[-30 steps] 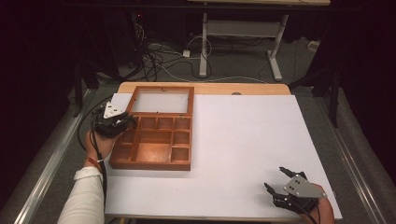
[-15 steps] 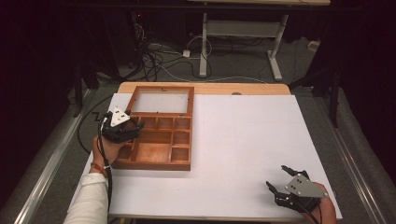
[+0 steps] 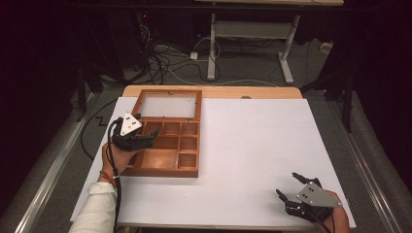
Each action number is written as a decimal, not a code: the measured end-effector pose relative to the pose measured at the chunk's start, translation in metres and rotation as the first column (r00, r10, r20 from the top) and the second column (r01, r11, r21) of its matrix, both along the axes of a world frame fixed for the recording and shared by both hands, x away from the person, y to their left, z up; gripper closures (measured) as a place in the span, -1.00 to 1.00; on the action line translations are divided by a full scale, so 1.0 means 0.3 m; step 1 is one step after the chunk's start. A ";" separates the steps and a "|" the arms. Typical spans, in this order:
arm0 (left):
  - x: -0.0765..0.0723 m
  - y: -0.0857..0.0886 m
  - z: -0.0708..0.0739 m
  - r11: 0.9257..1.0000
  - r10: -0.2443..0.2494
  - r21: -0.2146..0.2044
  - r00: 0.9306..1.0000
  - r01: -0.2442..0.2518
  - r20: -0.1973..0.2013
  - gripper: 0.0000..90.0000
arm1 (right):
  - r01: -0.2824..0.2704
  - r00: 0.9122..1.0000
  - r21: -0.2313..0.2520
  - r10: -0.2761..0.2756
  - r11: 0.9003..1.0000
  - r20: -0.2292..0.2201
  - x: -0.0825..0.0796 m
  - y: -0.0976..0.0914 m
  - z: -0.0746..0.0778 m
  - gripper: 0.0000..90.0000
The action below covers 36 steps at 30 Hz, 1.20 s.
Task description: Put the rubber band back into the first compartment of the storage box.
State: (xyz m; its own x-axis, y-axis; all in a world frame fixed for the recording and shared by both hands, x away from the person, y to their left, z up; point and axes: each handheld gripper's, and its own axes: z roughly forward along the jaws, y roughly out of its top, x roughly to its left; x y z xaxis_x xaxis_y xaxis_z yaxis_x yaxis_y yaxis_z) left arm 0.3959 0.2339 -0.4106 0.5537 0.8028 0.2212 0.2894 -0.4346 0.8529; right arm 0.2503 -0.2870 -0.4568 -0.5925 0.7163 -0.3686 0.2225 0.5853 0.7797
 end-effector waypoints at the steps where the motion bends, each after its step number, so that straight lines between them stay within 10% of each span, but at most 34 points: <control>1: -0.004 -0.001 0.003 1.000 -0.003 0.000 1.000 0.003 0.003 -0.61 | -0.003 1.000 -0.001 0.003 1.000 -0.001 -0.001 0.002 0.000 -0.37; 36: -0.175 -0.158 0.087 0.983 -0.184 0.025 0.977 0.182 0.106 -0.61 | -0.024 1.000 0.022 0.024 0.999 -0.006 -0.009 0.025 0.006 -0.37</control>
State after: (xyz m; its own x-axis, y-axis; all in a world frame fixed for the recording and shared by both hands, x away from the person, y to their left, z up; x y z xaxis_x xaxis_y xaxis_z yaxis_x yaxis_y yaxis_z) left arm 0.3433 0.1867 -0.3844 0.6634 0.6861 0.2986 0.1104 -0.4844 0.8678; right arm 0.2478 -0.2795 -0.4549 -0.6117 0.7100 -0.3488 0.2139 0.5730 0.7912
